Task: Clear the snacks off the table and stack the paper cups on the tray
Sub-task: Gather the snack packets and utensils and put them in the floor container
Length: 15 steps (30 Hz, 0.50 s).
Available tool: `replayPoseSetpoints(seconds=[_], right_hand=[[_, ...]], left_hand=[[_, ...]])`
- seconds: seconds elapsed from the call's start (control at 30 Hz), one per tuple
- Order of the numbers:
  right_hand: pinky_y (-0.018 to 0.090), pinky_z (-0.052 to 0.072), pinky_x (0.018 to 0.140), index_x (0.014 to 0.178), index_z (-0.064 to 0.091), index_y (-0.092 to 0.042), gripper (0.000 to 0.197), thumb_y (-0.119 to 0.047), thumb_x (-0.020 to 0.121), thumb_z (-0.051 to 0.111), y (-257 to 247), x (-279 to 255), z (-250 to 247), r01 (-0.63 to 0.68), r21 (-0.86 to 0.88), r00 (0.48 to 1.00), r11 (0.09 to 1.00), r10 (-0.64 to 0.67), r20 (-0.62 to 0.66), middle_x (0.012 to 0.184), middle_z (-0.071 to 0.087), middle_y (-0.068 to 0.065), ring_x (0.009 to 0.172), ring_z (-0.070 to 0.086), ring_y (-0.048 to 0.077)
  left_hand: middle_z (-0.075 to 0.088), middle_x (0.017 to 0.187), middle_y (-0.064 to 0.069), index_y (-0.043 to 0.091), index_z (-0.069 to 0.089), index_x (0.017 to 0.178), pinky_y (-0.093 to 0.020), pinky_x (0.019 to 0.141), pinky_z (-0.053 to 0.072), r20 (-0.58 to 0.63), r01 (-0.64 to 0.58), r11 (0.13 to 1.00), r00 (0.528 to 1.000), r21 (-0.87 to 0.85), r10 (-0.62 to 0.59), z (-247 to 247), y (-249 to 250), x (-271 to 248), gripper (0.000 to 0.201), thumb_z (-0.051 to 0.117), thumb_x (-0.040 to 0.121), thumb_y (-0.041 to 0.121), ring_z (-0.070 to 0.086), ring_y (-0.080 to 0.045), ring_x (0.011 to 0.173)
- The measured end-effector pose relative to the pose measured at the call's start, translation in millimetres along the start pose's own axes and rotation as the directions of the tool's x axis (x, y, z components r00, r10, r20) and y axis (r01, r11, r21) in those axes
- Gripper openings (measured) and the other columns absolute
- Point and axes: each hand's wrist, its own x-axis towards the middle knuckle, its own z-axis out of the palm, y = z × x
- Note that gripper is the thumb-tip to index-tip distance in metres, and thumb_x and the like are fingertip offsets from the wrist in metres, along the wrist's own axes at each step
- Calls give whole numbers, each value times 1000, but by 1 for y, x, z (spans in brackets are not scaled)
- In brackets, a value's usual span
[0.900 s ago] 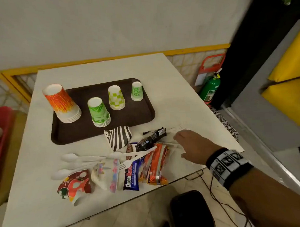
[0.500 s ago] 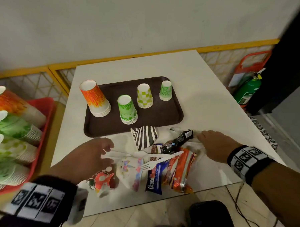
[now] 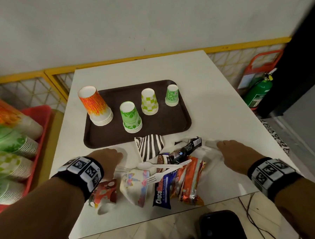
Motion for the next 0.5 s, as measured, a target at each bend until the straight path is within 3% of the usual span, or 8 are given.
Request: replayPoseSetpoints(seconds=[0.07, 0.2, 0.33, 0.43, 0.5], right_hand=[[31, 44, 93, 135, 42, -17, 38, -13, 97, 37, 3, -5, 0, -9, 21, 1000, 1000, 9, 6, 125, 53, 4, 113, 52, 21], [27, 38, 76, 128, 44, -12, 33, -8, 97, 36, 12, -10, -1, -60, 97, 997, 994, 54, 60, 119, 52, 9, 101, 58, 25], [28, 37, 76, 118, 47, -18, 27, -9, 93, 43, 21, -17, -11, -110, 227, 994, 968, 100, 54, 107, 47, 4, 91, 53, 25], [26, 35, 70, 101, 51, -23, 17, -11, 89, 51, 22, -19, -16, -40, 236, 999, 971, 45, -15, 98, 45, -1, 82, 51, 21], [24, 37, 71, 113, 56, -21, 24, -17, 90, 58, 16, -19, -17, 42, 184, 999, 982, -39, -20, 102, 47, -1, 83, 51, 17]], left_hand=[[50, 143, 0, 21, 46, 140, -32, 108, 41, -30, -39, 998, 999, 39, 40, 2, 2, 2, 56, 63, 90, 38, 49, -22, 132], [54, 141, 2, 24, 52, 135, -29, 107, 38, -8, -71, 997, 997, 33, 71, 4, -1, 5, 44, 58, 94, 40, 51, -20, 132], [60, 132, 3, 25, 60, 121, -26, 100, 41, 33, -112, 993, 993, -33, 113, 4, -8, 9, 30, 57, 96, 41, 55, -18, 123], [59, 129, 4, 23, 59, 122, -26, 101, 42, 36, -112, 989, 993, -94, 115, 2, -13, 9, 31, 57, 96, 39, 55, -16, 121], [60, 123, 3, 19, 59, 119, -25, 95, 43, 22, -108, 986, 994, -129, 111, 0, -14, 8, 28, 58, 95, 33, 56, -16, 115]])
